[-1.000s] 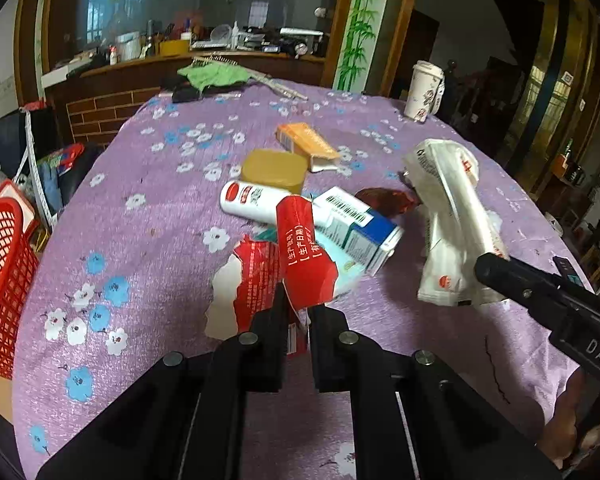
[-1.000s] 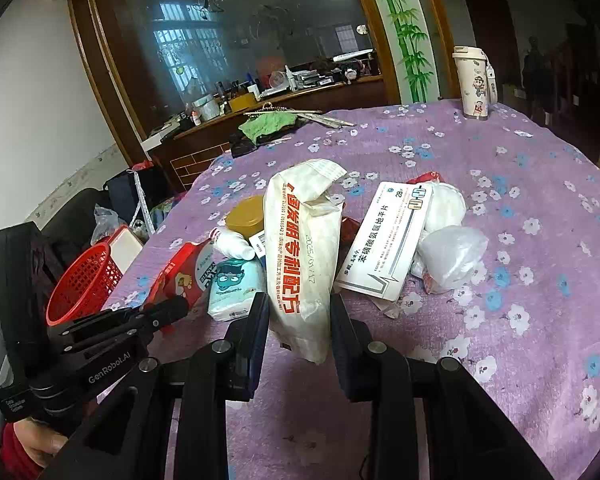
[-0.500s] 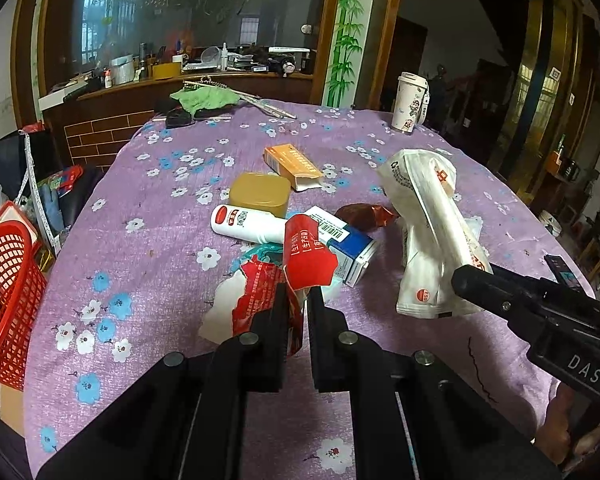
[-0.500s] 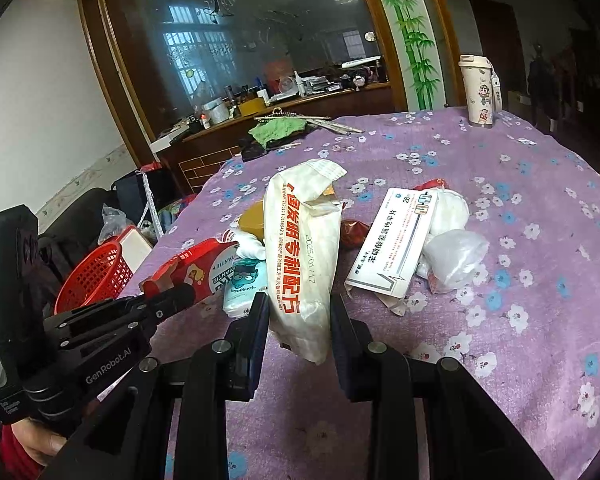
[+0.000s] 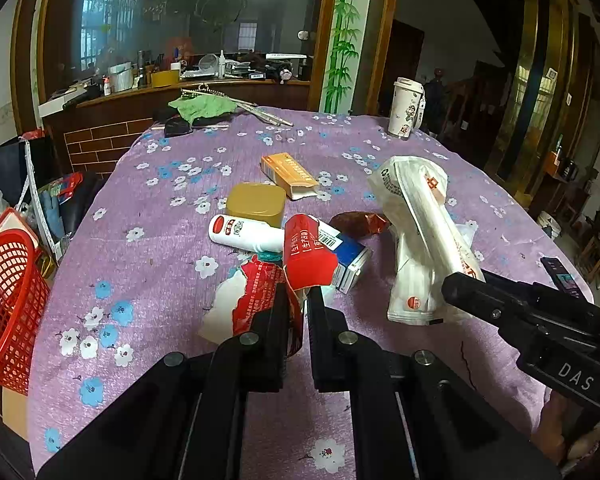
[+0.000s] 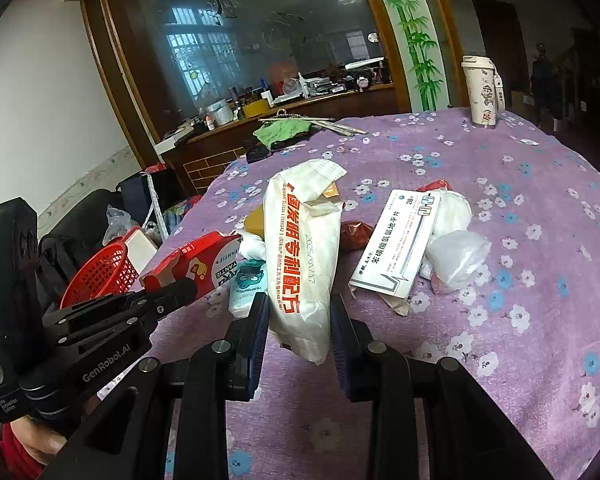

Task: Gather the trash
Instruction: 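Lift the red packaging and white bag up off the table with both tools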

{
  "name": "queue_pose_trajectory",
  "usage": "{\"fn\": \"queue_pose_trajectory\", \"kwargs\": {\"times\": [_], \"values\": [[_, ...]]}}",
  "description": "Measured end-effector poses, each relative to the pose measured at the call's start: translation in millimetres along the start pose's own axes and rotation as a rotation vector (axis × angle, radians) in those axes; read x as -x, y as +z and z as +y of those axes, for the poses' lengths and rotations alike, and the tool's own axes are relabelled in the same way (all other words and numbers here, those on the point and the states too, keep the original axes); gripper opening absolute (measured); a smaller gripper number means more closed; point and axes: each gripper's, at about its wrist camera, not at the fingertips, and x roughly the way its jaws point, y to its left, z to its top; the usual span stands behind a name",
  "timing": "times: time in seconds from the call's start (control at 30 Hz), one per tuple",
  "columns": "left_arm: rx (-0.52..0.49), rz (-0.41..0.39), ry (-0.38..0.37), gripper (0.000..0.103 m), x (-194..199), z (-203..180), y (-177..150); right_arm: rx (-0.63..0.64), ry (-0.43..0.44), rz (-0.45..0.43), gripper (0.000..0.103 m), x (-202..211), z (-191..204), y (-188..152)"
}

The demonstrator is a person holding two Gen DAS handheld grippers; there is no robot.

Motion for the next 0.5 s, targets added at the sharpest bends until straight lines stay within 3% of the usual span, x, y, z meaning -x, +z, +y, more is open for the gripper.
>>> {"fn": "queue_pose_trajectory", "kwargs": {"times": [0.5], "values": [[0.005, -0.018, 0.001, 0.008, 7.3, 2.0, 5.8, 0.006, 0.009, -0.009, 0.032, 4.9, 1.6, 3.0]]}}
